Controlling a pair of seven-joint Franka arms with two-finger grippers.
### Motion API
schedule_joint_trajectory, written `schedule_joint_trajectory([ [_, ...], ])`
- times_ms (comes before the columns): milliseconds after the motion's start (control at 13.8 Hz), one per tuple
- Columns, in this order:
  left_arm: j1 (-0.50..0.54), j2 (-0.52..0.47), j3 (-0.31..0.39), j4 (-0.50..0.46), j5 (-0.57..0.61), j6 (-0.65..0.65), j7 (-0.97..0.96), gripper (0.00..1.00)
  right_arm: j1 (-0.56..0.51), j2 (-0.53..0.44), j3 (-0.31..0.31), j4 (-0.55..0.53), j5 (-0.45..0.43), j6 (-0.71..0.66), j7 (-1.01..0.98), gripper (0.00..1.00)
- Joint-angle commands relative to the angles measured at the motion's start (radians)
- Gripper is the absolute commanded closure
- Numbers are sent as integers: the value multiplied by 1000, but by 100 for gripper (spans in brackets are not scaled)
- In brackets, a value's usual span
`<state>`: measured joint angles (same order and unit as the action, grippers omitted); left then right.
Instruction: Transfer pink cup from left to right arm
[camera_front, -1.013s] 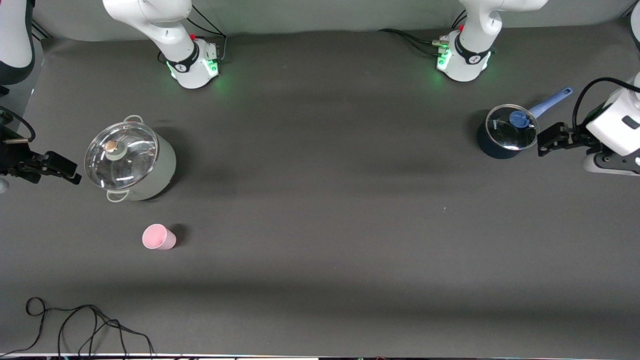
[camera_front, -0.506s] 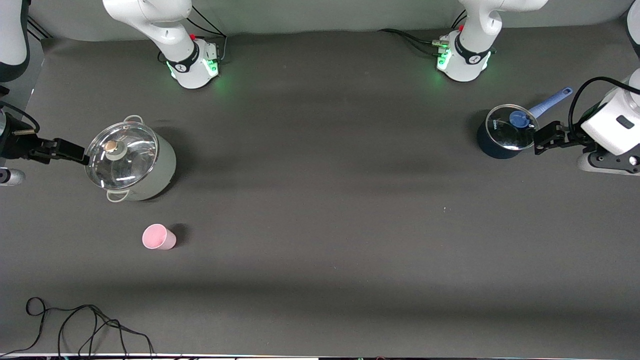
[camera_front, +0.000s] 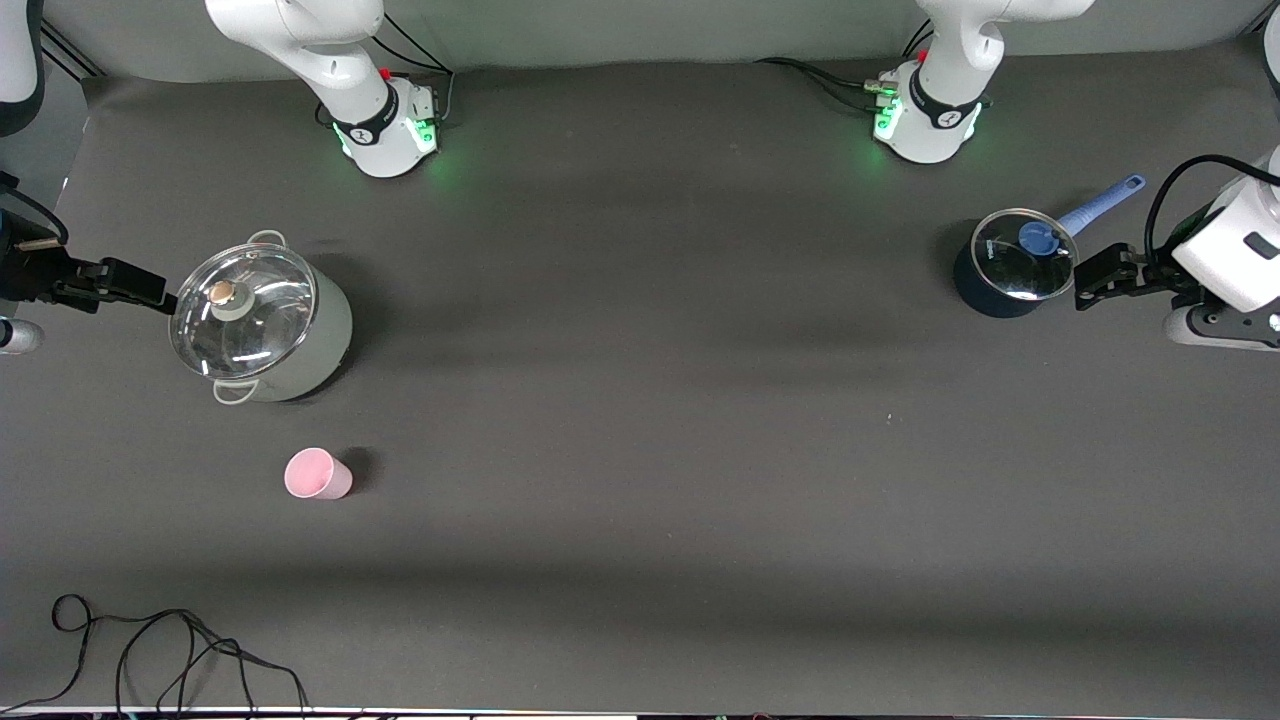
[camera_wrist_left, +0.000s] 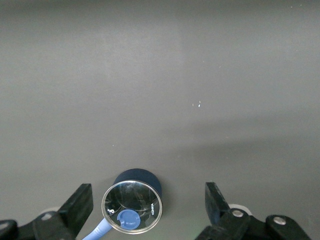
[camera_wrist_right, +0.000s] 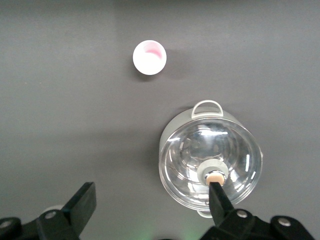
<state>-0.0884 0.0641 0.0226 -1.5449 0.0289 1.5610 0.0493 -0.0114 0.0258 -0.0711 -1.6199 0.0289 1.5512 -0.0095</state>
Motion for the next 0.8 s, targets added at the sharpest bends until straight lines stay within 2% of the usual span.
schedule_joint_trajectory([
  [0, 35, 10, -38, 31, -1, -25, -6, 0, 4, -3, -1, 9, 20, -10, 19, 0],
  [723, 45, 10, -33, 22, -3, -18, -2, 0, 4, 3, 1, 11, -14, 3, 8, 0],
])
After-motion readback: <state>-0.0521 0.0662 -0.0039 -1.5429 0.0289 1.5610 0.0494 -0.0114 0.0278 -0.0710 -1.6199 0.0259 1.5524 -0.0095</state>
